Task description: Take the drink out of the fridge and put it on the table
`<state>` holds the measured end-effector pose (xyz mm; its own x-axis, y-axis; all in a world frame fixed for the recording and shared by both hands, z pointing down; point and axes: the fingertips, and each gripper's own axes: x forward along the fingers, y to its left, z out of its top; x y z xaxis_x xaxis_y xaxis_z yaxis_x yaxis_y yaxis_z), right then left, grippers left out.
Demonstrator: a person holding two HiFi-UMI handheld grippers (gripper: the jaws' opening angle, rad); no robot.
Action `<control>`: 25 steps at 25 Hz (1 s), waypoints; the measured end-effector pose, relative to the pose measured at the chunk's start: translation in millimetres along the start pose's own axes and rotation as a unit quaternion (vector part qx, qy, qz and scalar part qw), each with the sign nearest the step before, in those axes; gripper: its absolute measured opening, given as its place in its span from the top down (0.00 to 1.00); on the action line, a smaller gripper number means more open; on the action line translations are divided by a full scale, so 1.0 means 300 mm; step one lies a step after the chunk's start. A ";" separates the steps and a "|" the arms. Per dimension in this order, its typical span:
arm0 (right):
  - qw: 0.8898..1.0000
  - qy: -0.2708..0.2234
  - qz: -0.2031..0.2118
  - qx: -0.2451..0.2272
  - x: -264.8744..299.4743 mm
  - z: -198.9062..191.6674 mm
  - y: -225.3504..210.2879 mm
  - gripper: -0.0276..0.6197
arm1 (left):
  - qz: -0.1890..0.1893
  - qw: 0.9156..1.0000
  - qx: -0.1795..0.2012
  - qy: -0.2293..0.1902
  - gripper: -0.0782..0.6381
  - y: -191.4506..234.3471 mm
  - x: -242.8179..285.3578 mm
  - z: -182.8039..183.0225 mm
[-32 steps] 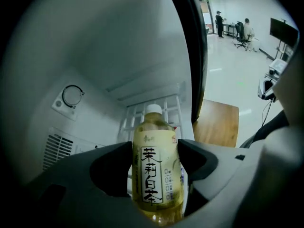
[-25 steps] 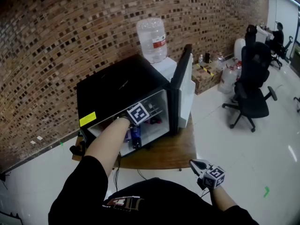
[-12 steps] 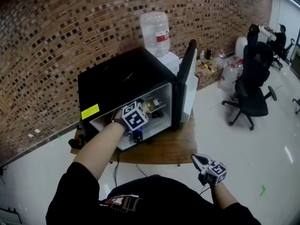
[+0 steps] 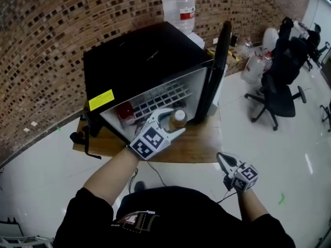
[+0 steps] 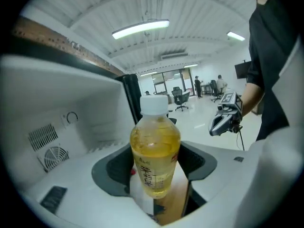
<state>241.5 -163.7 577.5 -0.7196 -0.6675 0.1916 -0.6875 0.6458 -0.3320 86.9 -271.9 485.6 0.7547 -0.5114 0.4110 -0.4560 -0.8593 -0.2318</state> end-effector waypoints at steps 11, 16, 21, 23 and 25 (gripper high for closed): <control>0.997 0.072 -0.005 -0.003 0.054 -0.147 0.058 0.94 | -0.070 0.995 -0.063 -0.013 0.48 -0.289 0.184 -0.402; 0.996 0.085 -0.013 -0.005 0.043 -0.190 0.036 0.94 | -0.068 0.995 -0.073 -0.031 0.48 -0.331 0.259 -0.480; 0.995 0.095 -0.012 0.002 0.044 -0.214 0.041 0.94 | -0.066 0.992 -0.087 -0.068 0.48 -0.323 0.276 -0.522; 0.995 0.097 -0.010 0.003 0.043 -0.226 0.044 0.94 | -0.072 0.991 -0.090 -0.073 0.48 -0.316 0.261 -0.532; 0.995 0.098 -0.011 0.006 0.040 -0.233 0.040 0.94 | -0.076 0.991 -0.091 -0.069 0.48 -0.317 0.257 -0.539</control>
<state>217.8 -138.2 640.3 -0.7099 -0.5965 0.3745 -0.7035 0.6262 -0.3360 112.1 -227.6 681.9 0.8725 -0.3837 0.3026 -0.4000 -0.9165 -0.0087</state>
